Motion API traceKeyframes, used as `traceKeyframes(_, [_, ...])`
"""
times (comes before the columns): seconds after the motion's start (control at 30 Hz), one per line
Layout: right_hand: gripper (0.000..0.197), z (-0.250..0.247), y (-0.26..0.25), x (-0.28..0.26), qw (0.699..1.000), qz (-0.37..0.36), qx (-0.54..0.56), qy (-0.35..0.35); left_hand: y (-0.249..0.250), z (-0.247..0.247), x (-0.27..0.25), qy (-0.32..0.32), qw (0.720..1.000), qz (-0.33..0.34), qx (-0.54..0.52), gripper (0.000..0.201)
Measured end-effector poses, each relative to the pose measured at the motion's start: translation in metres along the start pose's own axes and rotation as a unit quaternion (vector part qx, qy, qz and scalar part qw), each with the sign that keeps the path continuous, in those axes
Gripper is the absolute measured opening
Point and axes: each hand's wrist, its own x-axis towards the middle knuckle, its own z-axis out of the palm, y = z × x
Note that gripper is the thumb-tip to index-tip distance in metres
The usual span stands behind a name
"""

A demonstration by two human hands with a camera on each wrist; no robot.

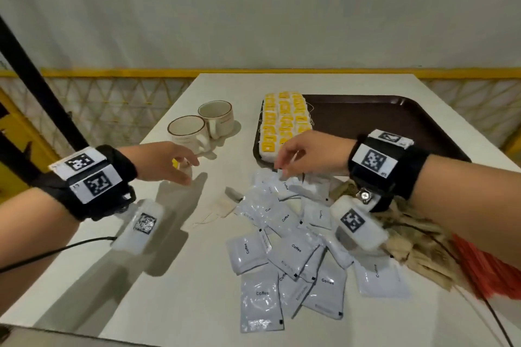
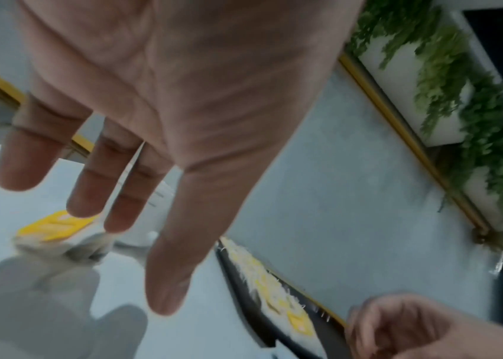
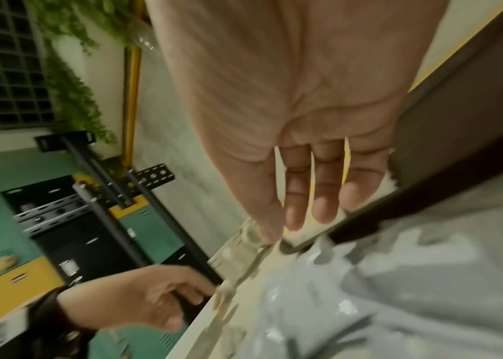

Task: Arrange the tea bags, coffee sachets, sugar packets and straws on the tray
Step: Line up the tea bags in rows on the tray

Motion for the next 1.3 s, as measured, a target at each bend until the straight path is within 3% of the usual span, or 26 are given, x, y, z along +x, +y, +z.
traceKeyframes(0.1, [0.02,0.027,-0.033,0.023,0.996,-0.053,-0.069,-0.033,0.009,0.007,0.004,0.031,0.999,-0.036,0.019,0.039])
traceKeyframes(0.2, [0.027,0.053,-0.054,0.041,0.983,-0.066,-0.148,-0.09,0.014,0.008,0.009,0.077,0.995,-0.065,0.01,0.033])
traceKeyframes(0.33, [0.026,0.072,-0.065,0.053,0.972,-0.063,-0.205,-0.092,0.004,0.009,0.011,0.041,0.994,-0.095,-0.027,0.016])
traceKeyframes(0.43, [0.016,0.074,-0.068,0.057,0.974,-0.054,-0.206,-0.076,0.003,0.009,0.012,0.043,0.994,-0.104,-0.001,0.015])
traceKeyframes(0.5, [0.013,0.071,-0.068,0.057,0.984,-0.046,-0.166,-0.045,0.004,0.006,0.013,0.063,0.991,-0.114,0.005,0.017])
traceKeyframes(0.63, [0.039,0.051,-0.067,0.04,0.999,-0.029,-0.017,0.002,0.007,-0.001,0.007,0.121,0.987,-0.102,0.004,0.012])
traceKeyframes(0.73, [0.021,0.038,-0.055,0.02,0.994,-0.01,0.113,-0.005,0.01,-0.003,0.004,0.15,0.985,-0.051,-0.062,0.008])
traceKeyframes(0.8, [0.011,0.032,-0.043,0.009,0.982,-0.007,0.19,0.021,0.018,-0.002,0.003,0.153,0.976,-0.002,-0.157,0.014])
traceKeyframes(0.9, [0.02,0.022,-0.023,-0.004,0.959,0.005,0.271,0.081,0.043,-0.001,0.002,0.137,0.948,0.061,-0.282,0.019])
traceKeyframes(1.0, [0.021,0.013,-0.005,-0.014,0.937,-0.001,0.308,0.163,0.075,-0.004,0.009,0.159,0.952,0.104,-0.239,0.013])
traceKeyframes(1.13, [0.015,0.016,0.02,-0.022,0.883,0.003,0.389,0.264,0.121,-0.002,0.019,0.206,0.939,0.138,-0.239,0.023])
traceKeyframes(1.23, [0.002,0.02,0.036,-0.03,0.855,0.018,0.409,0.318,0.145,0.005,0.028,0.211,0.917,0.151,-0.303,0.034])
traceKeyframes(1.3, [0.016,0.021,0.044,-0.037,0.856,0.026,0.392,0.337,0.154,0.013,0.034,0.195,0.899,0.154,-0.36,0.035])
